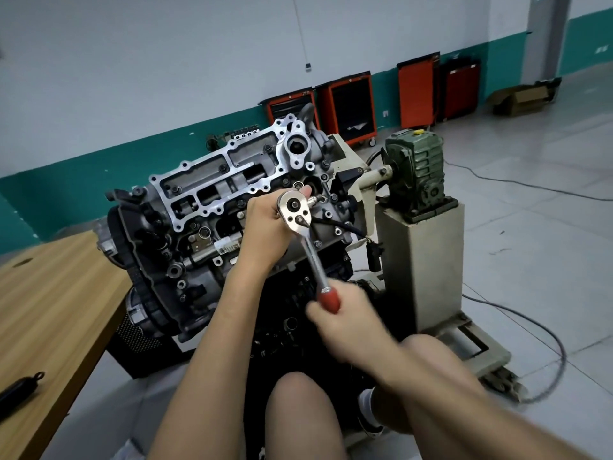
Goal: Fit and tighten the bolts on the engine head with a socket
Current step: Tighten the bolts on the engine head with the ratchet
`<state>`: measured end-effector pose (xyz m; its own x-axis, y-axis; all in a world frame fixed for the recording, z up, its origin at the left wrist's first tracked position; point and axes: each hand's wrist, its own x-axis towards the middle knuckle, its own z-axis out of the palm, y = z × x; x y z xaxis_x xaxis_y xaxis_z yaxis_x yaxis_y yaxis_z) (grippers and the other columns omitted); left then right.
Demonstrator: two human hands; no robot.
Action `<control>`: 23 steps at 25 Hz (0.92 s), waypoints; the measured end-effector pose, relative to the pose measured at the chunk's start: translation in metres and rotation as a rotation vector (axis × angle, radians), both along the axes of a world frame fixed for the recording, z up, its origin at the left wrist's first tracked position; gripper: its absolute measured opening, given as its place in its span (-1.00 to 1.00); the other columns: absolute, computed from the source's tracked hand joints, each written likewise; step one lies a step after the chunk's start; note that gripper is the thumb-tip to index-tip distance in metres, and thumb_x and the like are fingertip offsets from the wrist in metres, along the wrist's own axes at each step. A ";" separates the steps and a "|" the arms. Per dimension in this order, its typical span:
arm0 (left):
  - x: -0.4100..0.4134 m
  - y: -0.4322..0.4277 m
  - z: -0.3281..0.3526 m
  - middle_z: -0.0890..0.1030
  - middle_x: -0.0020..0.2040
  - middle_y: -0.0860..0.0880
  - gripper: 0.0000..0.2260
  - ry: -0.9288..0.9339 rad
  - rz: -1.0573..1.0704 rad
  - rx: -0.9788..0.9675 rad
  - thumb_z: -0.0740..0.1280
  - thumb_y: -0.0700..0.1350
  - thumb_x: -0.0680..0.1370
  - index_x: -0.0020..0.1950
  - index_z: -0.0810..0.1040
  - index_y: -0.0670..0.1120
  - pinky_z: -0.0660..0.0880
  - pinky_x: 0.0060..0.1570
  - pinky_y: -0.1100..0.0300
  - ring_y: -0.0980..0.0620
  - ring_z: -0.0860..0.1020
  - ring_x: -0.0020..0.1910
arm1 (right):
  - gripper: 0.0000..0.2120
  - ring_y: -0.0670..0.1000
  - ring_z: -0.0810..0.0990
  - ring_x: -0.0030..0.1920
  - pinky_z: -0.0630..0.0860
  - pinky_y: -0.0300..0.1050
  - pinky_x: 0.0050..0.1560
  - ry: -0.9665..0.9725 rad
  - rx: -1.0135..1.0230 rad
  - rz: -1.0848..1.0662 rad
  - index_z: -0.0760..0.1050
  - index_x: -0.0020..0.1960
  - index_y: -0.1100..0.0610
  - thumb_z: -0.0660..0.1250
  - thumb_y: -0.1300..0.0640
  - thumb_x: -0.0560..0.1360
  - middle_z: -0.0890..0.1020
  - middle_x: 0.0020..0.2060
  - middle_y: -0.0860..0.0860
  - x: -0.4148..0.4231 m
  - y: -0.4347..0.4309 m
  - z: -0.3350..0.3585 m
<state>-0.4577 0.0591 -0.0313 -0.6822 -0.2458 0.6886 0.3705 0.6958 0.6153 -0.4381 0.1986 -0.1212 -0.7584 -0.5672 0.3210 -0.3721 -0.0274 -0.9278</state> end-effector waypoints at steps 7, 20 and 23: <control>-0.002 -0.001 0.000 0.42 -0.57 0.17 -0.65 -0.001 -0.011 -0.041 0.33 -0.22 0.55 -0.43 0.45 0.01 0.29 -0.44 0.44 0.25 0.28 -0.54 | -0.72 -0.14 0.35 -0.51 0.33 -0.19 -0.41 0.750 0.528 -0.097 0.31 -0.42 0.05 0.33 0.29 0.36 0.36 -0.54 -0.10 -0.112 0.066 0.097; -0.001 0.001 0.001 0.41 -0.59 0.23 -0.75 0.012 -0.033 -0.040 0.36 -0.16 0.53 -0.35 0.57 0.03 0.28 -0.41 0.42 0.30 0.32 -0.54 | -0.64 -0.14 0.25 -0.56 0.23 -0.22 -0.52 0.084 0.076 0.034 0.25 -0.42 0.04 0.34 0.30 0.40 0.29 -0.59 -0.12 -0.018 0.016 0.006; -0.001 -0.003 0.002 0.36 -0.60 0.13 -0.54 -0.019 -0.011 -0.045 0.35 -0.11 0.55 -0.56 0.43 0.08 0.32 -0.38 0.26 0.17 0.30 -0.53 | -0.66 -0.15 0.32 -0.55 0.31 -0.22 -0.45 0.517 0.471 0.027 0.29 -0.40 0.03 0.35 0.30 0.41 0.36 -0.53 -0.12 -0.088 0.057 0.067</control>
